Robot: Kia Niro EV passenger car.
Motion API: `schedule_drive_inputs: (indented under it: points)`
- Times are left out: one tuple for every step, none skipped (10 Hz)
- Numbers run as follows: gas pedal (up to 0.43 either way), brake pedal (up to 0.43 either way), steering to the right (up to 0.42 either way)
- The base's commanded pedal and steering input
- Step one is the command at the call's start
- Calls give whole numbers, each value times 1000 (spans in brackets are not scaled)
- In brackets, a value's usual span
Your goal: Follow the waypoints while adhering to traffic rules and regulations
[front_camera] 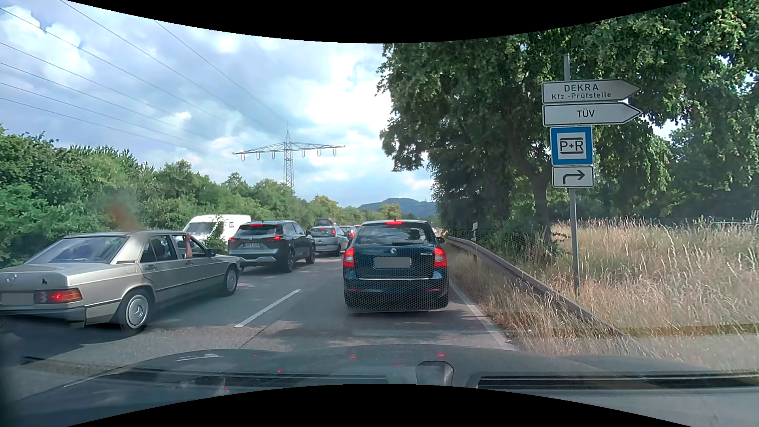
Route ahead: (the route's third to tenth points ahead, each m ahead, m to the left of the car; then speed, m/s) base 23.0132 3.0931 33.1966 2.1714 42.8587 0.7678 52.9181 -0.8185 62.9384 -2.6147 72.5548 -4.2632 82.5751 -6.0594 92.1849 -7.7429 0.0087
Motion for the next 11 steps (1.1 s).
schedule_drive_inputs:
  points:
    - [0,220,0]
    - [0,213,0]
    - [0,213,0]
    - [0,220,0]
    - [0,213,0]
    - [0,213,0]
    - [0,220,0]
    - [0,213,0]
    - [0,213,0]
    - [0,213,0]
    - [0,213,0]
